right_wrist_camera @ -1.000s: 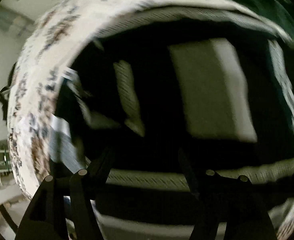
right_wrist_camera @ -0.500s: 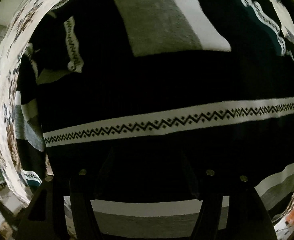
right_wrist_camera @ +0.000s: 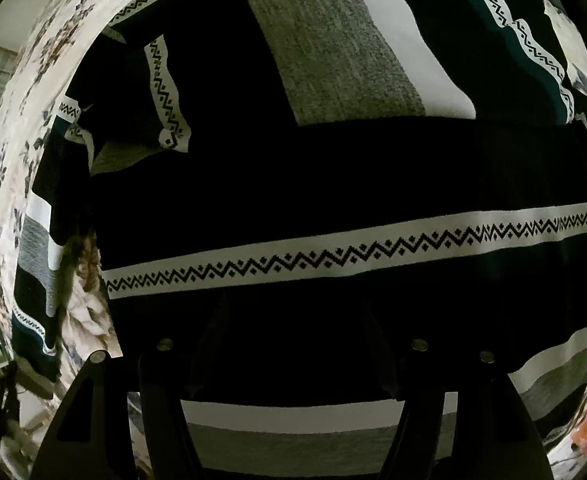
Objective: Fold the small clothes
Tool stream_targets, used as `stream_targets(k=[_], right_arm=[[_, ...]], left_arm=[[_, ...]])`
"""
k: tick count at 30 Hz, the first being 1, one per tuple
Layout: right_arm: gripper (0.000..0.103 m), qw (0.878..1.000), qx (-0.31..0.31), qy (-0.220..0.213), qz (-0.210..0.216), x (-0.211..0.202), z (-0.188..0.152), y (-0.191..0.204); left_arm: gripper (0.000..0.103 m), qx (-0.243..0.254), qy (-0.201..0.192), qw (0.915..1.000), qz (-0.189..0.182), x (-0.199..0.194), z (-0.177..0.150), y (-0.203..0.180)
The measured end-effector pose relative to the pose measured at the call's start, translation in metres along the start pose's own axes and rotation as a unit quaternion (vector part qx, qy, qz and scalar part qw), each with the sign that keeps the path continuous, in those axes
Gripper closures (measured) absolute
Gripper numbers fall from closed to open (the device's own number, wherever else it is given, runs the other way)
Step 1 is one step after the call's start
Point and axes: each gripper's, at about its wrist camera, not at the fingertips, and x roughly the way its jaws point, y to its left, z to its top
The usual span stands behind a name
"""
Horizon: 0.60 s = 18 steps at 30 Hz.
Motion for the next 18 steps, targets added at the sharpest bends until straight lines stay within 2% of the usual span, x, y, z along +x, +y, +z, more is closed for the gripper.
stream_targets(k=[2, 4, 5, 6, 8, 9, 11, 13, 14, 15, 16, 17, 18], right_arm=[[0.035, 1.000, 0.004, 0.001, 0.002, 0.000, -0.004, -0.003], [0.035, 1.000, 0.007, 0.001, 0.005, 0.002, -0.007, 0.000], [0.035, 1.000, 0.008, 0.000, 0.005, 0.002, -0.010, -0.002], [0.035, 1.000, 0.009, 0.000, 0.006, -0.001, -0.009, -0.007], [0.035, 1.000, 0.012, 0.002, 0.005, -0.001, -0.010, 0.001], [0.035, 1.000, 0.014, 0.003, 0.004, -0.001, -0.010, 0.002], [0.035, 1.000, 0.021, 0.005, 0.002, 0.002, -0.011, -0.001], [0.035, 1.000, 0.025, 0.002, 0.000, 0.005, -0.012, -0.001], [0.035, 1.000, 0.024, -0.001, -0.001, 0.005, -0.012, 0.000], [0.035, 1.000, 0.023, -0.005, -0.004, 0.004, -0.011, 0.001], [0.035, 1.000, 0.022, -0.011, -0.009, 0.000, -0.009, 0.002], [0.035, 1.000, 0.022, -0.015, -0.009, -0.002, -0.009, 0.002], [0.035, 1.000, 0.022, -0.019, -0.010, -0.005, -0.009, 0.002]], left_arm=[[0.094, -0.051, 0.021, 0.9976, -0.042, 0.009, -0.001, 0.021], [0.077, -0.099, 0.030, 0.9909, -0.086, 0.009, -0.013, 0.042], [0.055, -0.119, 0.031, 0.9872, -0.102, 0.008, -0.020, 0.050], [0.038, -0.147, 0.028, 0.9803, -0.129, 0.009, -0.029, 0.061], [0.035, -0.187, 0.033, 0.9688, -0.159, 0.017, -0.044, 0.071], [0.035, -0.191, 0.041, 0.9668, -0.165, 0.022, -0.047, 0.070], [0.035, -0.173, 0.063, 0.9703, -0.157, 0.039, -0.054, 0.058], [0.035, -0.134, 0.072, 0.9797, -0.130, 0.054, -0.056, 0.040], [0.038, -0.109, 0.065, 0.9867, -0.102, 0.057, -0.055, 0.030], [0.047, -0.086, 0.054, 0.9916, -0.079, 0.057, -0.053, 0.020], [0.065, -0.059, 0.037, 0.9954, -0.065, 0.053, -0.051, 0.007], [0.096, -0.039, 0.032, 0.9974, -0.052, 0.051, -0.047, -0.002], [0.096, -0.018, 0.026, 0.9987, -0.040, 0.046, -0.044, -0.012]])
